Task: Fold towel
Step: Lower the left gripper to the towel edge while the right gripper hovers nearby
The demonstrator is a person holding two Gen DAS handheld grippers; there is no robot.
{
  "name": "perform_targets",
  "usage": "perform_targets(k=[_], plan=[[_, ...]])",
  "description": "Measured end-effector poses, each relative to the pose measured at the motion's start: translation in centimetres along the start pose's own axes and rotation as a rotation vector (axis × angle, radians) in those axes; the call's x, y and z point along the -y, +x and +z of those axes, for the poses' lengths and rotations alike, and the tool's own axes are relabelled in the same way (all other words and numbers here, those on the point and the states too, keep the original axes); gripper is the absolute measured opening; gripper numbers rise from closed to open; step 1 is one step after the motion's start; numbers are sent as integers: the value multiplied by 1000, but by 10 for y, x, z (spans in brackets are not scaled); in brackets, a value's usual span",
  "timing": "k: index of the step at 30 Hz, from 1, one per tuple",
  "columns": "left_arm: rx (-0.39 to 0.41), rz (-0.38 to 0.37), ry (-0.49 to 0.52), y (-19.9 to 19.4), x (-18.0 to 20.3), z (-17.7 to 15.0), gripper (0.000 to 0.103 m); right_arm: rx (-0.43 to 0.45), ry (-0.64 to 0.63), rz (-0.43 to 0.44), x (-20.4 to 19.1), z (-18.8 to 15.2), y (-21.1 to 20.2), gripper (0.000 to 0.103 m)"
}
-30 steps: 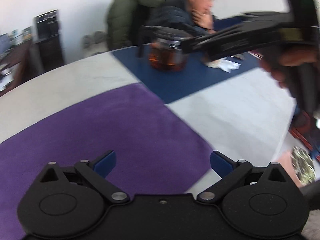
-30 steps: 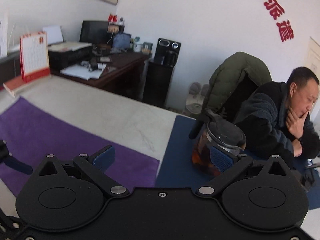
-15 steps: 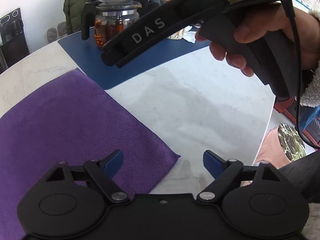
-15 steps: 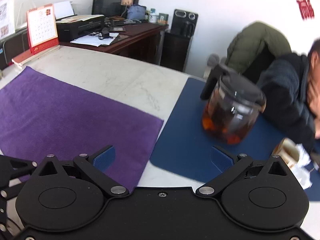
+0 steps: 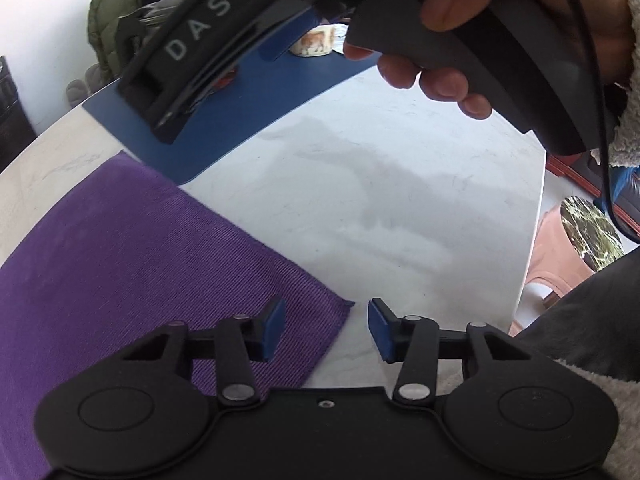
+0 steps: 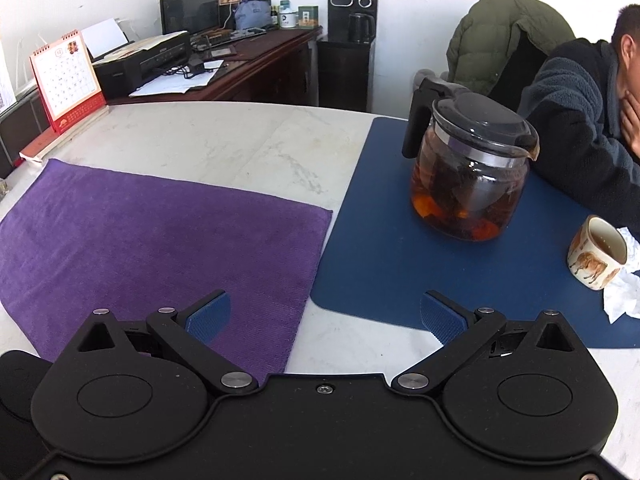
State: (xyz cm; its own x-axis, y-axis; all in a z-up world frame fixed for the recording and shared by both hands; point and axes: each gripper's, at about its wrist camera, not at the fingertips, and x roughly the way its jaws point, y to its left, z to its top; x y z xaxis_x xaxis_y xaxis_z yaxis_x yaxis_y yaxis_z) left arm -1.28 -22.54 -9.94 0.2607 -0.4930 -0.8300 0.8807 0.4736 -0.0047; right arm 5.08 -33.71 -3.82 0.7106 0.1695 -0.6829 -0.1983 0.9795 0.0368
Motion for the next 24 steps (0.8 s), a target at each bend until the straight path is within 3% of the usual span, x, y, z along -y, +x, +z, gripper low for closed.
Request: perform_targets(k=[4,10,21,24], plan=[[-28,-12,45,10,3,4,33,-1,18,-2,4,-5,-5,103],[-41,-5,84,16,5,6,32,-4,37,-15,14,-4,-7,103],[-28,-8,44,19,-9,5,11,-2,27,-25,21,-2,-5,103],[-31,-11,-9,17,-19,5,6,2,19,-23,21,-1,-4,103]])
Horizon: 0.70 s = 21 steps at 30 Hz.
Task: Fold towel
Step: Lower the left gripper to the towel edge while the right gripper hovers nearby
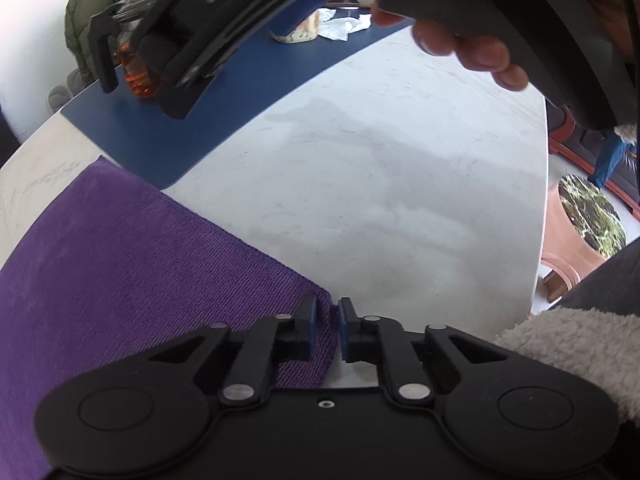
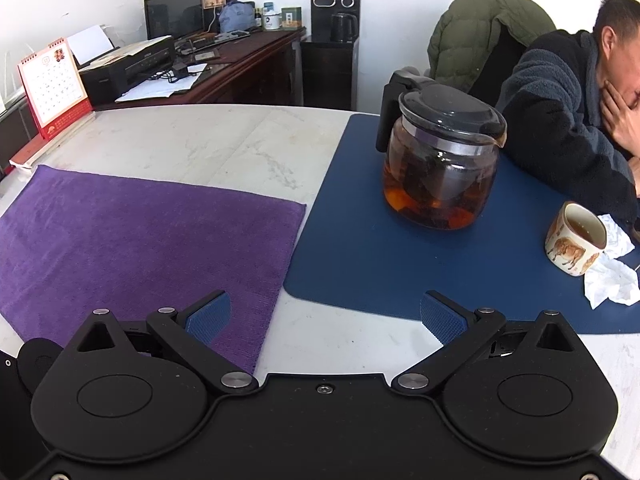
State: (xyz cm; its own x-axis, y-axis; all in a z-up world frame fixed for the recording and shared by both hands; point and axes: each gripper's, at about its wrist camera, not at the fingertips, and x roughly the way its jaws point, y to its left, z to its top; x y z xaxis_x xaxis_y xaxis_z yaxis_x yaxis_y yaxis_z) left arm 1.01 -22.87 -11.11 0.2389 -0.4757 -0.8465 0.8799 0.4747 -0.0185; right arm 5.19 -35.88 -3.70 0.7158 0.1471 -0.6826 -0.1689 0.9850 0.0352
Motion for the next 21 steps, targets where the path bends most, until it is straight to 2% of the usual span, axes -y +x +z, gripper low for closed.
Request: perform_targets(k=[6,12,15,21], plan=[[23,16,-150,-14,-29,-8,5,-3,-15,21,-6,3,3,103],[60,65,-286,-34,-57,-19,5,-8,-40,51,-10,10,11,103],[69,48,-355,-40,-65,-25,5,-10,-56,79,-13,17,18,103],[60,-15,-409,-47,-56,-32,6,-20,-104,157,-19,35,56,103]])
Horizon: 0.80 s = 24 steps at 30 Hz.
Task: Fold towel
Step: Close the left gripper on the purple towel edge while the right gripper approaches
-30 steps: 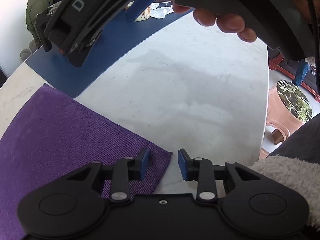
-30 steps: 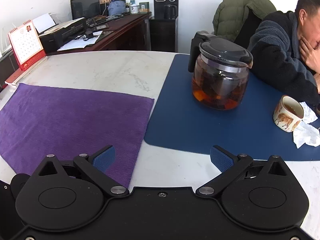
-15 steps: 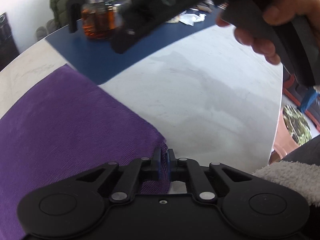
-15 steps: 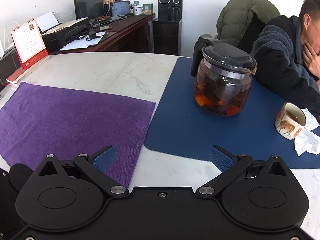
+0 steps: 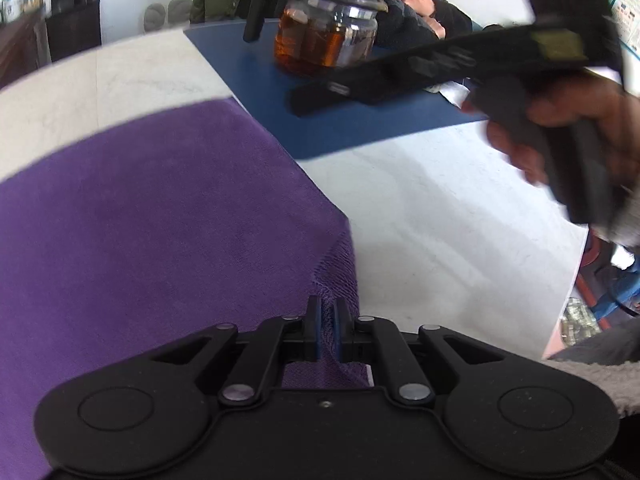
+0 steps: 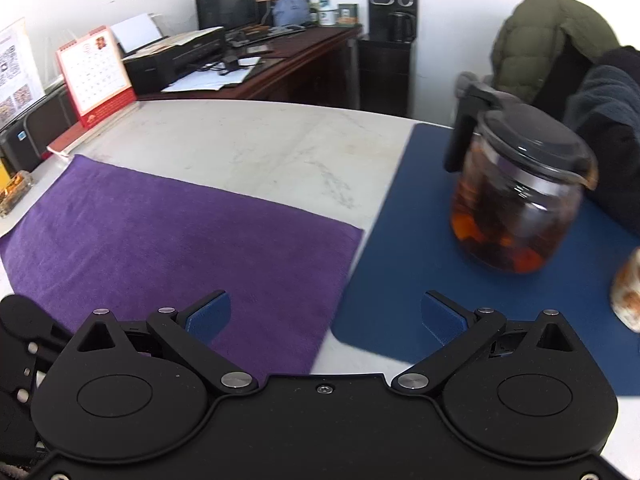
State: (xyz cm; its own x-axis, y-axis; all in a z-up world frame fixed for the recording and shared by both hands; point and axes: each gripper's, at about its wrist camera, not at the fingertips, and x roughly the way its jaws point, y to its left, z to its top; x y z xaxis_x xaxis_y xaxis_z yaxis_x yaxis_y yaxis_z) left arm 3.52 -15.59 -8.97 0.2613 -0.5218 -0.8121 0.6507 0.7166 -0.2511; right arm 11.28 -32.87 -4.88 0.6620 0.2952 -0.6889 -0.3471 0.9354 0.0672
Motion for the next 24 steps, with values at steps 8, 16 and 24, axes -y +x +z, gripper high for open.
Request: perform_targets(k=[8,16,24], plan=[[-23,-7,2,2,1,4,6,-29,-65,73,5,29,62,97],[-44,-13,5,7,4,6,6,-69,-105,114,10,43,104,92],[-50,-11,22,9,9,10,7,-86,-119,134,11,41,115,90]])
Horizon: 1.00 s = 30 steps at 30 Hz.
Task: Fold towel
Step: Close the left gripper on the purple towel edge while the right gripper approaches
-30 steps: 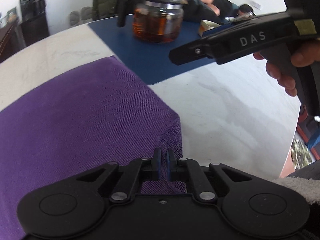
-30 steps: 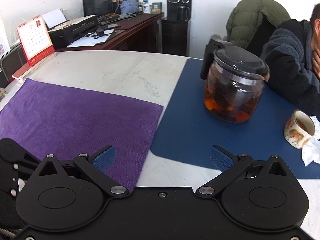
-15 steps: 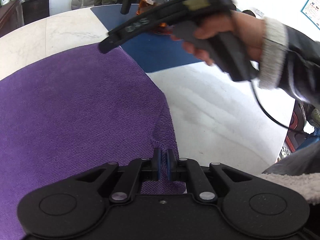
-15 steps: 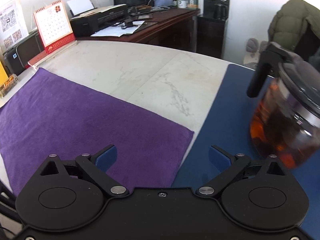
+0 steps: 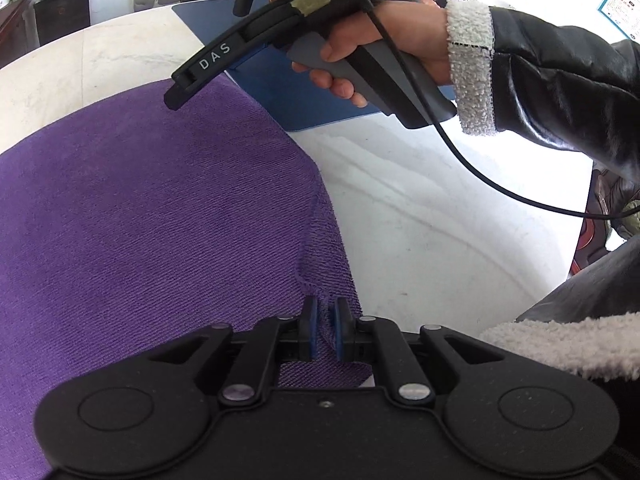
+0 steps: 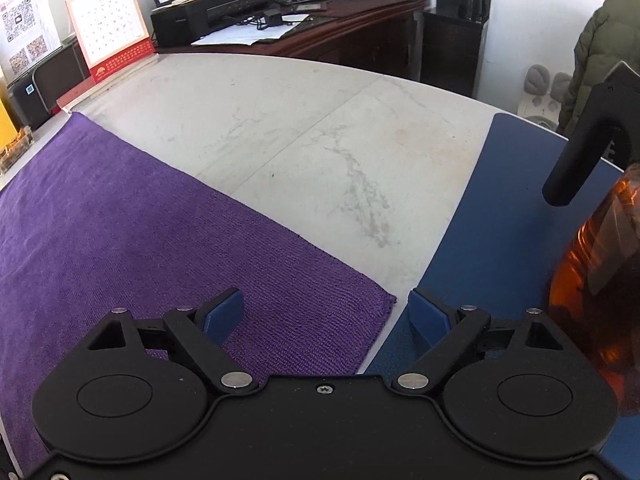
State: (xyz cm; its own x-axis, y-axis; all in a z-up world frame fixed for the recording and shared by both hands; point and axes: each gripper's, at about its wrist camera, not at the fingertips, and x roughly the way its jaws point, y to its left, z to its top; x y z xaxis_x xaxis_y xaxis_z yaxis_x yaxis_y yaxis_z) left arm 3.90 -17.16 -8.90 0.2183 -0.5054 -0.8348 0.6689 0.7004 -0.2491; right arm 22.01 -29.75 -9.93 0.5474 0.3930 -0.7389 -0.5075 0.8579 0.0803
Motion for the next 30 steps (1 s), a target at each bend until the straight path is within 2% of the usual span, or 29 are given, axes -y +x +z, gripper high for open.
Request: perform_targets(k=[3,5,13,18,24,28,30], plan=[[5,-6,15,0,4,2,11,2,-4,24,-1,1,-2,84],[2,-7,23,1,7,4,17,10,-9,25,-1,2,-1,84],[-1,-3,48,3,9,6,21,0,-52,18,-4,2,4,83],[-2,3,61,9,6,2,20,1,-50,8,-4,1,1,74],[-6,14,76,9,10,4,20,1,-32,0,1,0,-3,60],[-7,24,90,6,9,-2,24,4,-16,2,5,-1,-5,50],[-4,21,85,6,10,-3,27,5,-10,5,5,-1,-5,50]])
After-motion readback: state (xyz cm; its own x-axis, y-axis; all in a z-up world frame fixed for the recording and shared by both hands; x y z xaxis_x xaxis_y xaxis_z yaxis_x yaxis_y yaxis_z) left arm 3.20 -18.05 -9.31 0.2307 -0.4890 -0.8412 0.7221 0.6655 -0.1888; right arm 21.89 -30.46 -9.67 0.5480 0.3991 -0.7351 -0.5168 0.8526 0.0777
